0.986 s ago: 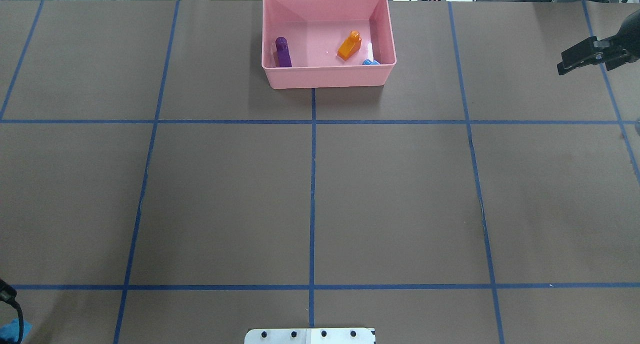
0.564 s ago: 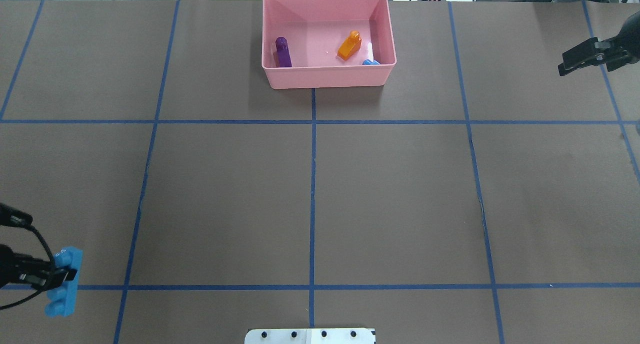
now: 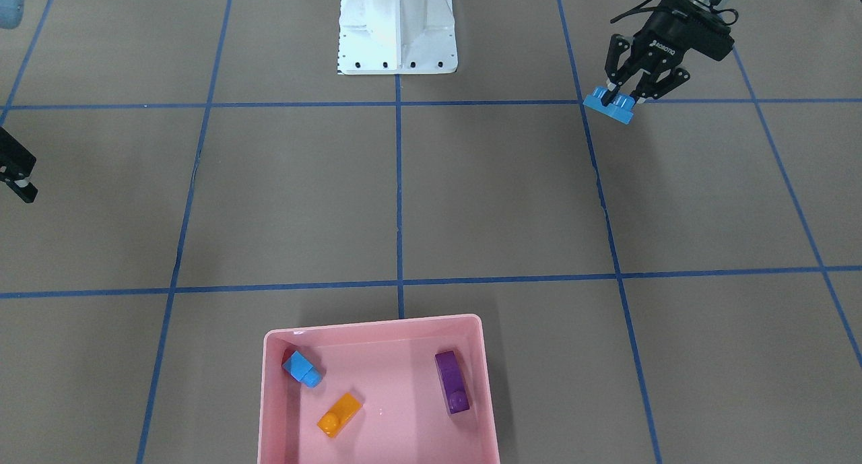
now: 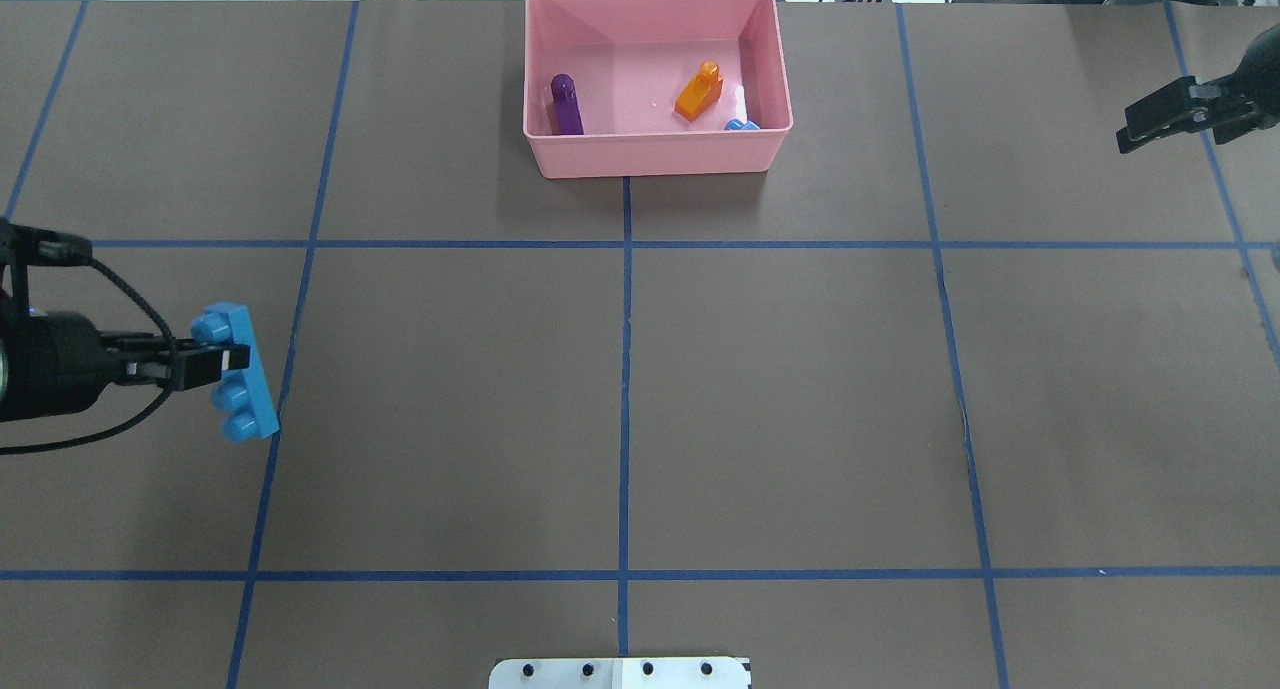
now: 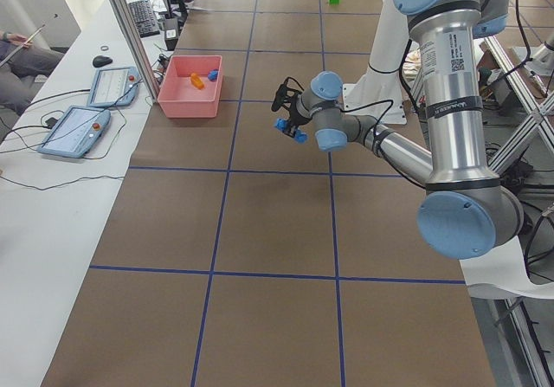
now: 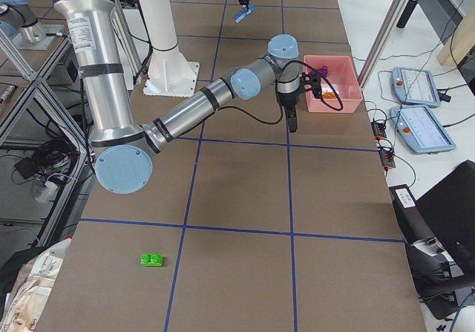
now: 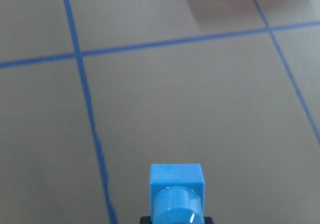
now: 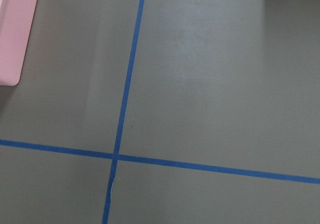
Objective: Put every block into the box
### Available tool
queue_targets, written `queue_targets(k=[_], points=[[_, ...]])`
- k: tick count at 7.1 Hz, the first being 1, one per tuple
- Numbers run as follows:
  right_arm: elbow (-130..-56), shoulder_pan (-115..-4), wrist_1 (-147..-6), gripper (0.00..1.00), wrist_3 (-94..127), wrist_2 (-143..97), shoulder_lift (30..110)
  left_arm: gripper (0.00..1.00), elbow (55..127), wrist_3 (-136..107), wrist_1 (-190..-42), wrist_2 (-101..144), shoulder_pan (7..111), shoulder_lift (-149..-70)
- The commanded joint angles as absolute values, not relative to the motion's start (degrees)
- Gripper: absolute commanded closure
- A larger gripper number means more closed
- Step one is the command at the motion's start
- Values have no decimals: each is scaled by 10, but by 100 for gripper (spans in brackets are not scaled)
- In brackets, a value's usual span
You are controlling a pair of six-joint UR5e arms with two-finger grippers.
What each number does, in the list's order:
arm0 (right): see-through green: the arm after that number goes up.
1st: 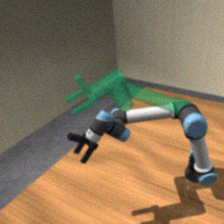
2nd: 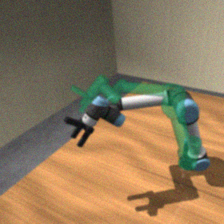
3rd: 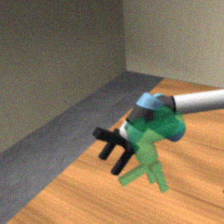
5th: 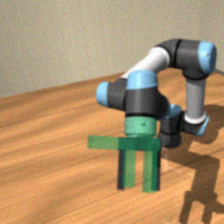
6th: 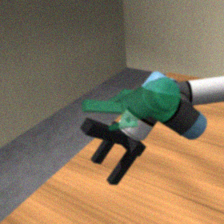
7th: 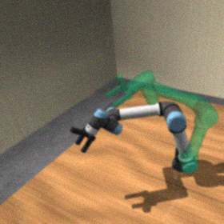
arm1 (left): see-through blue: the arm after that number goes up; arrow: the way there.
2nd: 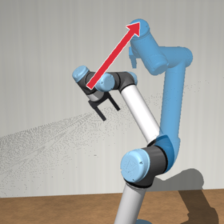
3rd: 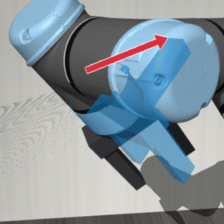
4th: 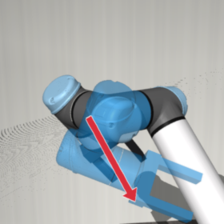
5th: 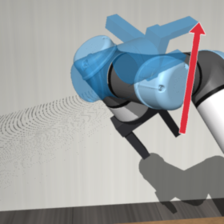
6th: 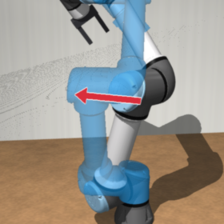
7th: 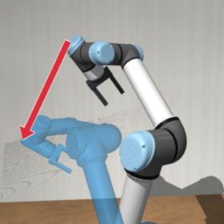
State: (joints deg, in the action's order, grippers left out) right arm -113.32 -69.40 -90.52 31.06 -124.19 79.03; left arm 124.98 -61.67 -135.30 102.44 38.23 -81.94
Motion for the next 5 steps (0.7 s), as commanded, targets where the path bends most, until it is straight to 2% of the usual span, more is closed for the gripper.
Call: queue_targets(k=[1, 3, 5], points=[[-1132, -693, -905, 0, 310, -1241, 791, 100, 1204, -701, -1352, 929, 384, -950], [-1131, -694, -904, 0, 310, -1239, 792, 100, 1126, -717, -1351, 889, 383, -1059], [-1133, -694, -905, 0, 308, -1240, 797, 100, 1019, -740, -1309, 844, 383, -1197]])
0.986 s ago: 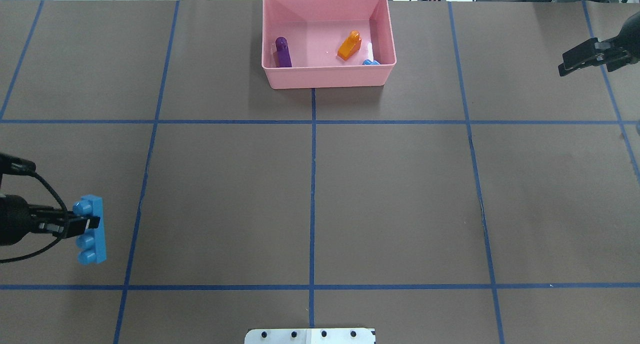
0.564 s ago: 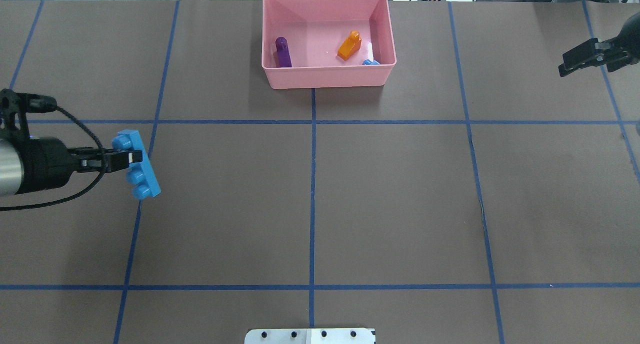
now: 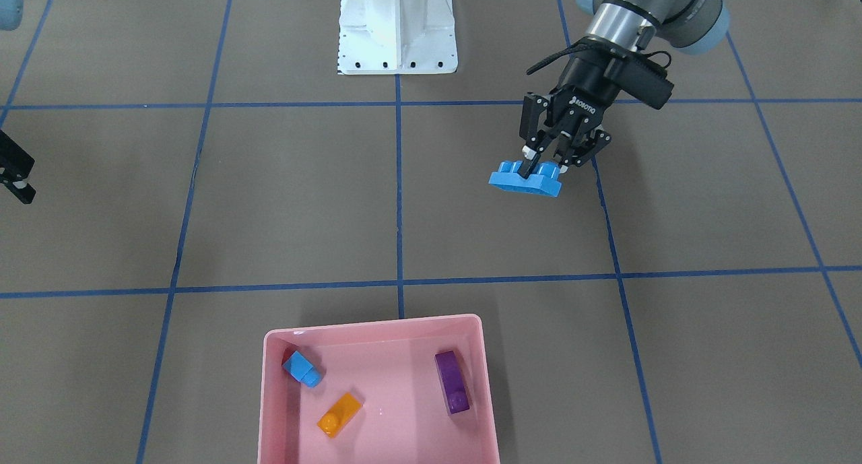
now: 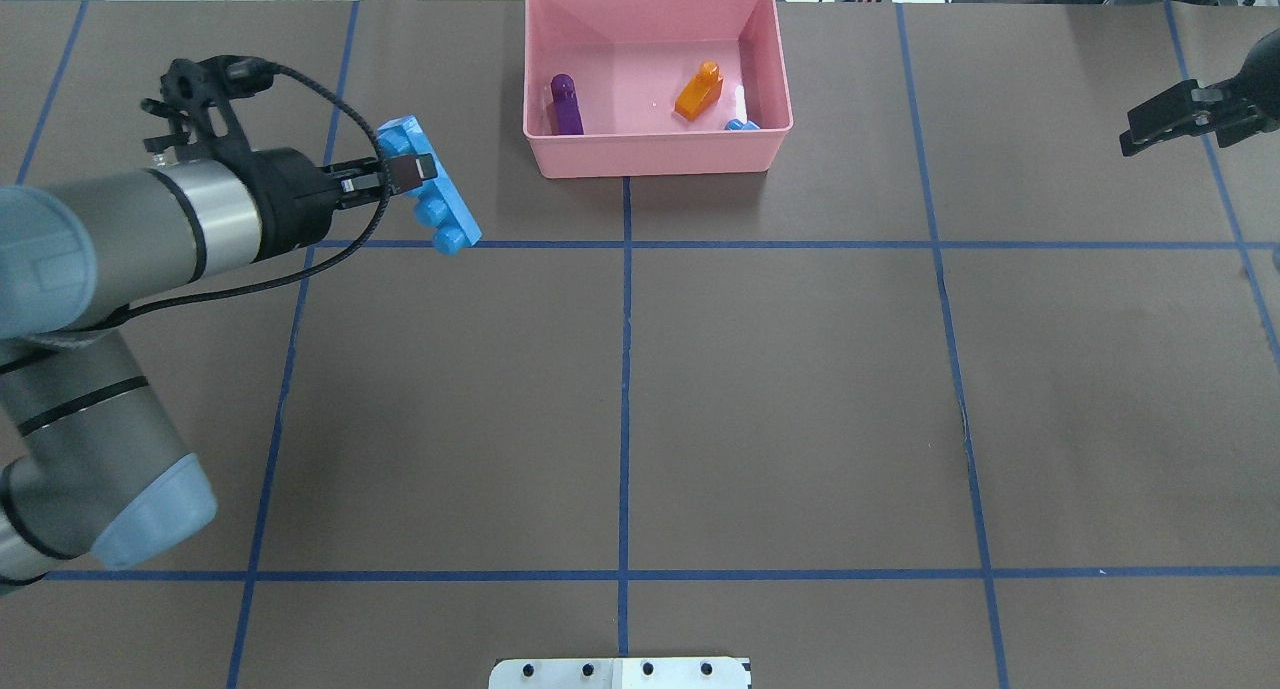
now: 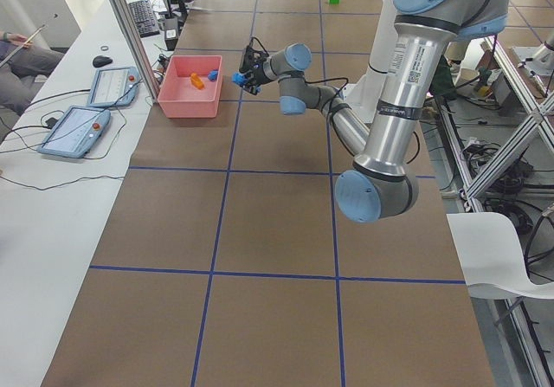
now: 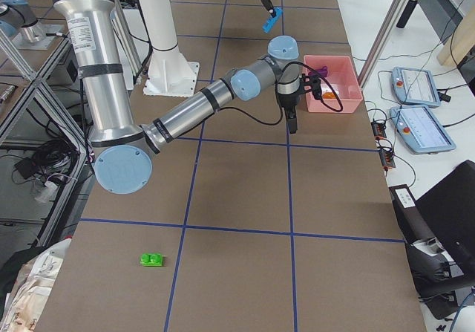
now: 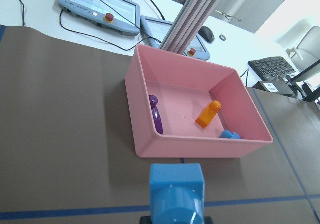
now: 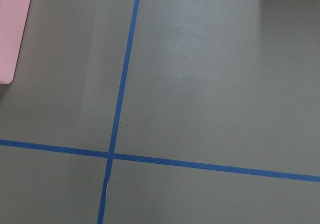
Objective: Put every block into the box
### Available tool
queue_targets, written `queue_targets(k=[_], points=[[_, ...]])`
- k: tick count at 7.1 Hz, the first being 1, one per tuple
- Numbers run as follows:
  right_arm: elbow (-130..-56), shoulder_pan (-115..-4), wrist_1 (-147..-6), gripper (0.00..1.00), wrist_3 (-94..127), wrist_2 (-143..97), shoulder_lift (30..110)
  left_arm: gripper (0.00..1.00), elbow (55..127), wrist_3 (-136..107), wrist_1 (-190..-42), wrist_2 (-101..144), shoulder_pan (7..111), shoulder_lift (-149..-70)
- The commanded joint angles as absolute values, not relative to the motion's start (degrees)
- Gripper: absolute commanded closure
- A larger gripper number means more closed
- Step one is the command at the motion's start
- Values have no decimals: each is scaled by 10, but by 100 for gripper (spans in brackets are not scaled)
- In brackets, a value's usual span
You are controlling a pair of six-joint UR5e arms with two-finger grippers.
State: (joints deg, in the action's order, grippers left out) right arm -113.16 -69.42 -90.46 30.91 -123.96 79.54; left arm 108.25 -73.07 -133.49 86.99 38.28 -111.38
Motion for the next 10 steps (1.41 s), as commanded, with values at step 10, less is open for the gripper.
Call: queue_targets(k=[10], points=[[-1128, -694, -905, 0, 298, -1240, 798, 100, 466, -655, -1082, 1009, 467, -1610]])
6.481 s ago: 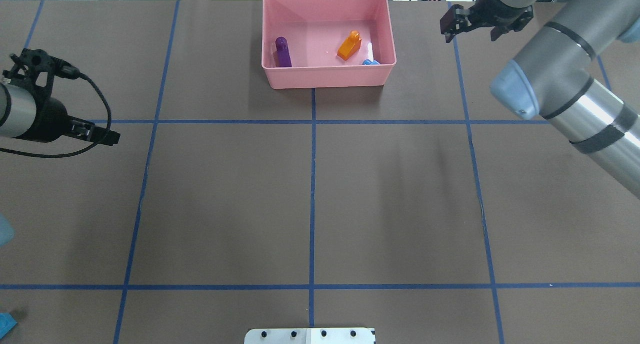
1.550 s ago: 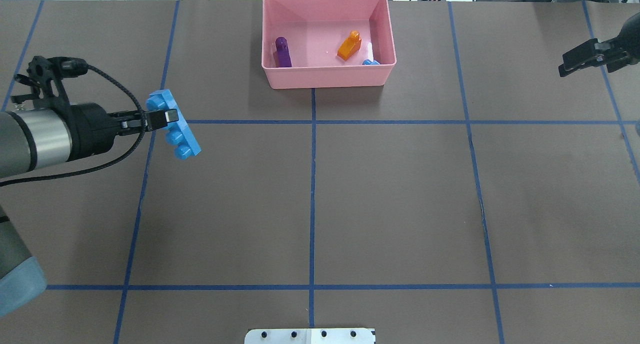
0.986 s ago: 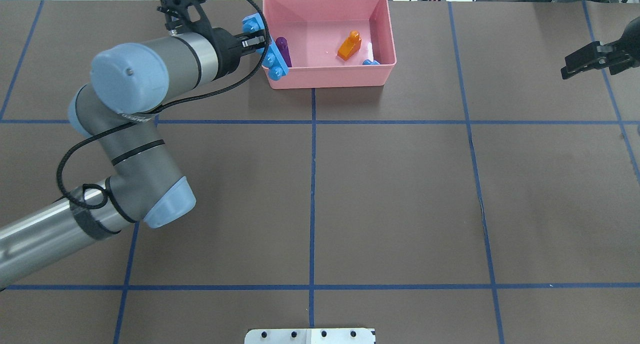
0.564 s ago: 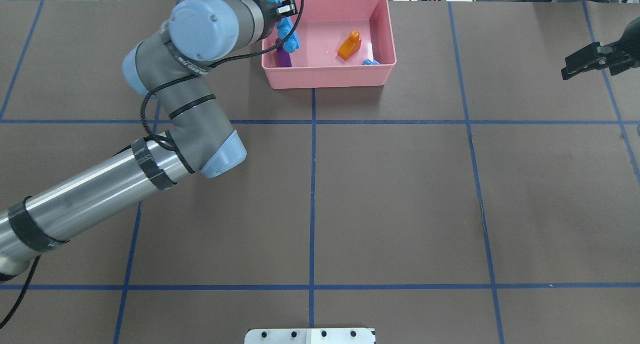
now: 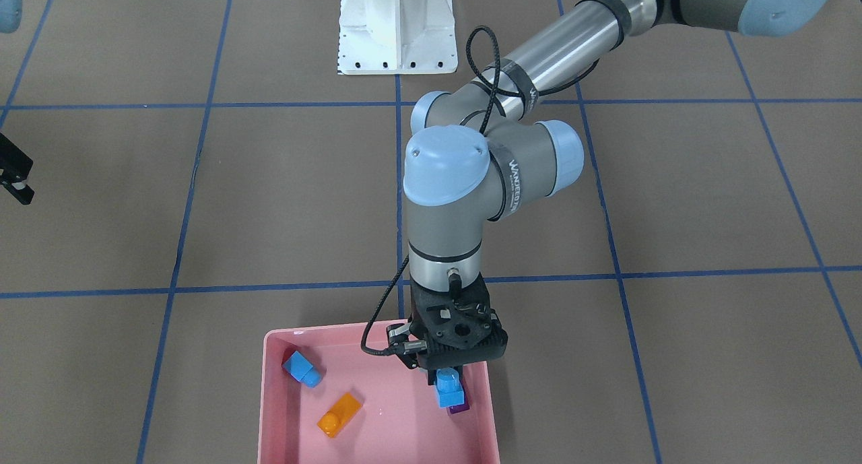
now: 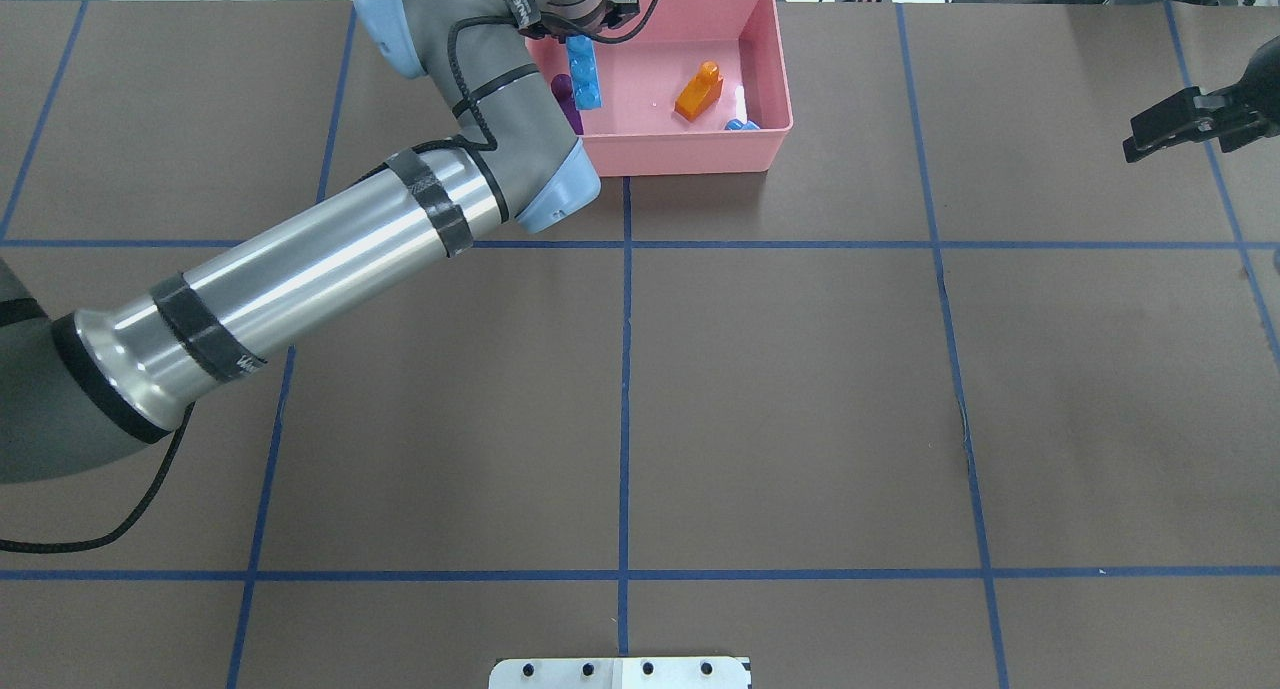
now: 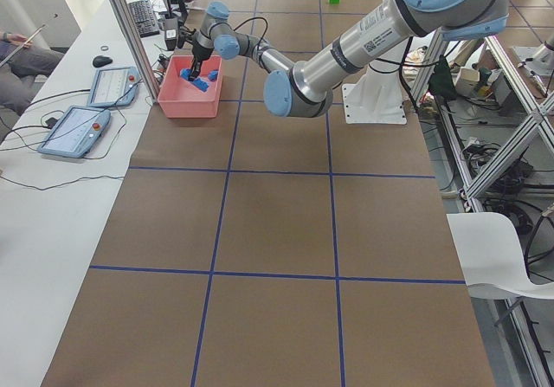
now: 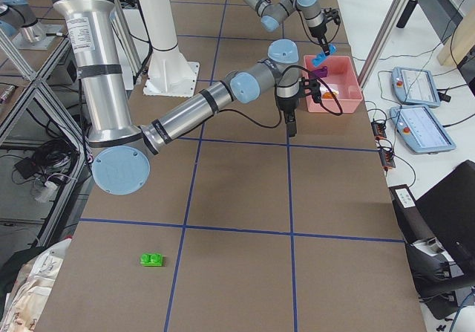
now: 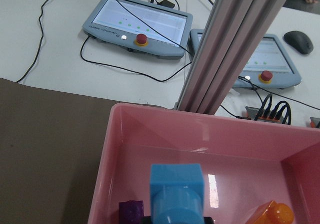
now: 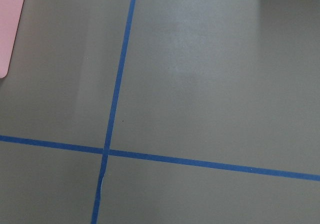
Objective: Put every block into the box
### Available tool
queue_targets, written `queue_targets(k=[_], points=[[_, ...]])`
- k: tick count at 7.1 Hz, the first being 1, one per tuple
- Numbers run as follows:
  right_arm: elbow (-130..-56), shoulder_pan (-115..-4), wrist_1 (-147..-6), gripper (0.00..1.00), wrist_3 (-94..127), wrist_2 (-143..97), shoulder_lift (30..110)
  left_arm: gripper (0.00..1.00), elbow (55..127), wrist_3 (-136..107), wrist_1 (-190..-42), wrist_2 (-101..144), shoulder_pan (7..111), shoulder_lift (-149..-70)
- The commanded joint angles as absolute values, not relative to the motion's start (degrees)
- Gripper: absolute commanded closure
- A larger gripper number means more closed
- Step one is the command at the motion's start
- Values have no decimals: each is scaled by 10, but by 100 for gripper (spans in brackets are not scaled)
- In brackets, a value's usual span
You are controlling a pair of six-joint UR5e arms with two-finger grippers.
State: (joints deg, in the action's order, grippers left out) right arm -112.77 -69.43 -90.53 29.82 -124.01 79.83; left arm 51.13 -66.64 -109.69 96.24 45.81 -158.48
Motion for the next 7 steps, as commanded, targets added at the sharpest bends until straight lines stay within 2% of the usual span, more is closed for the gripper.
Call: queue_targets(k=[1, 2, 3, 5, 7], points=[[-1127, -694, -905, 0, 297, -1240, 798, 94, 451, -655, -1082, 1012, 467, -1611], [-1128, -694, -905, 0, 297, -1240, 797, 75, 451, -655, -1082, 1016, 464, -1615], [-1129, -694, -905, 0, 297, -1240, 798, 71, 450, -656, -1083, 1019, 457, -1620], [-1129, -694, -905, 0, 297, -1241, 798, 71, 451, -661, -1083, 1022, 449, -1627], [-1129, -694, -905, 0, 298, -1242, 799, 42, 451, -659, -1083, 1022, 439, -1628]])
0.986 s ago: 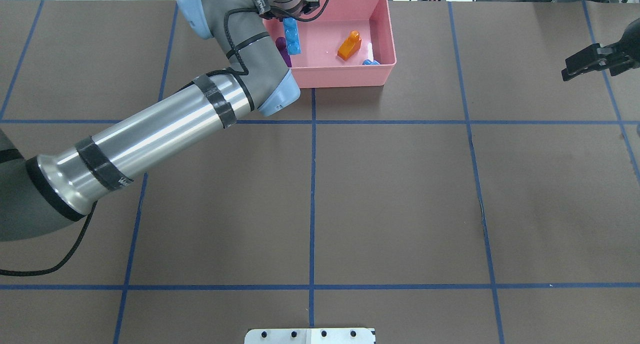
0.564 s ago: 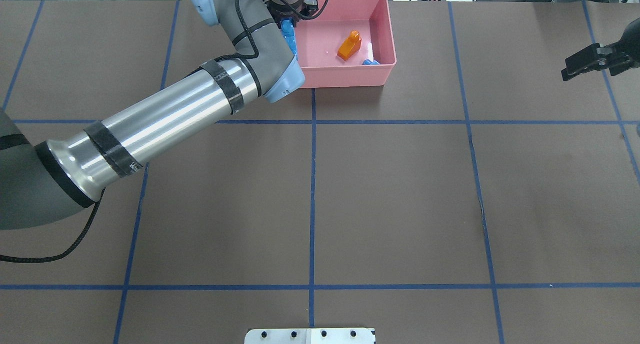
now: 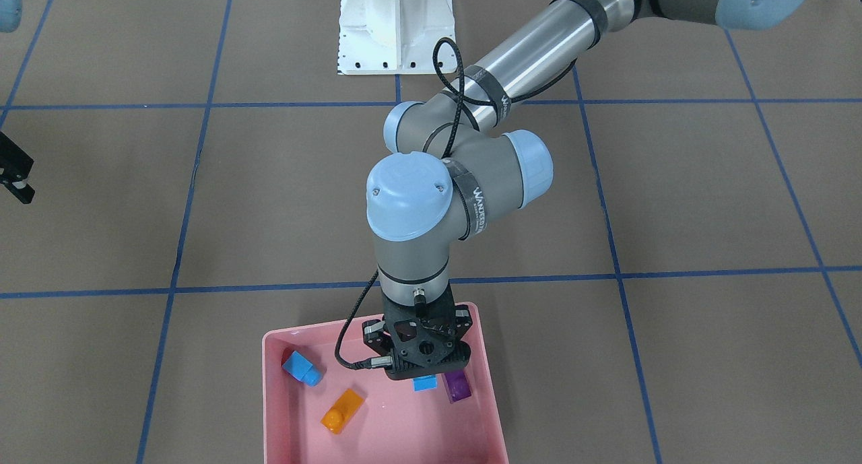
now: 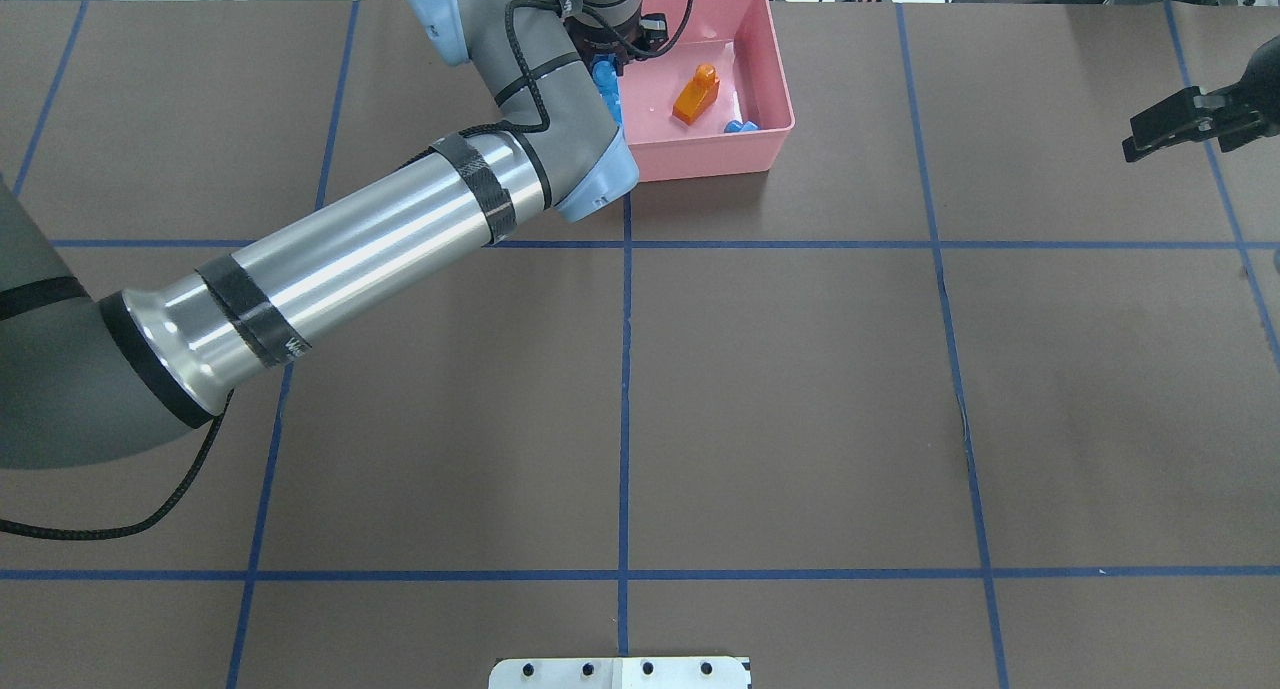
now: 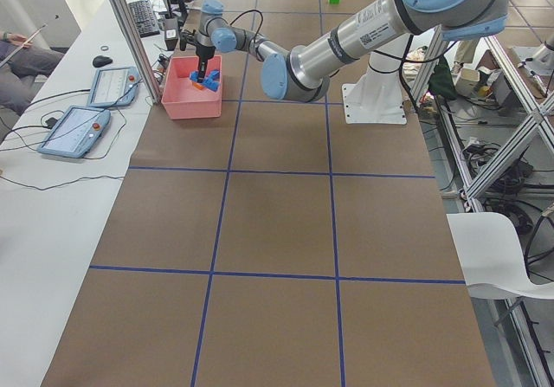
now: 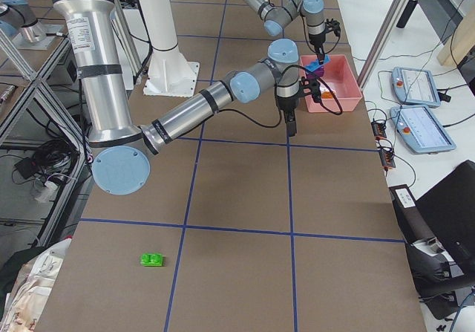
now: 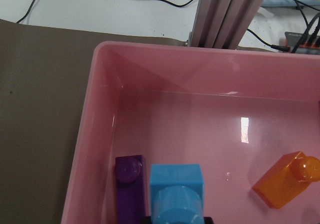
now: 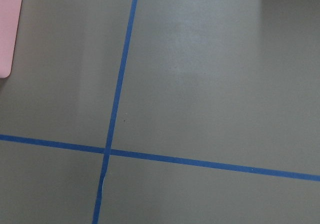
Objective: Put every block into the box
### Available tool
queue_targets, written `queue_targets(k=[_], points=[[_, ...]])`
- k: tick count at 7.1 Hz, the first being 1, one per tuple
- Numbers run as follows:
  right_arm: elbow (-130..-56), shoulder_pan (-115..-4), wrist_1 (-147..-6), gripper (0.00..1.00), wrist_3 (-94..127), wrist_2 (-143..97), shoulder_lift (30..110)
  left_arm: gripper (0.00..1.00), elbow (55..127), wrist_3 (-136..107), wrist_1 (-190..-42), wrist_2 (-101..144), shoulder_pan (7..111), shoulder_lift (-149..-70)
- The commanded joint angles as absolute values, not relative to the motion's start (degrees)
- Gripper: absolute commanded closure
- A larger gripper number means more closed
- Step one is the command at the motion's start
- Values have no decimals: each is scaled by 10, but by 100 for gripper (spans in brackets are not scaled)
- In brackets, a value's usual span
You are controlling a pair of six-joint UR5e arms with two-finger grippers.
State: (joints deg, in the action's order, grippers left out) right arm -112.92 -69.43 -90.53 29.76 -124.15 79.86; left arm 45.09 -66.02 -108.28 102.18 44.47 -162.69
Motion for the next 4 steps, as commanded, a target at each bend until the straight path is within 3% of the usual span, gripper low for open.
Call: queue_targets(k=[1, 4], points=[[-1128, -694, -905, 0, 298, -1242, 799, 32, 451, -658, -1083, 1022, 436, -1629], [-1128, -694, -905, 0, 297, -1242, 801, 3, 453, -647, -1083, 1022, 437, -1627]])
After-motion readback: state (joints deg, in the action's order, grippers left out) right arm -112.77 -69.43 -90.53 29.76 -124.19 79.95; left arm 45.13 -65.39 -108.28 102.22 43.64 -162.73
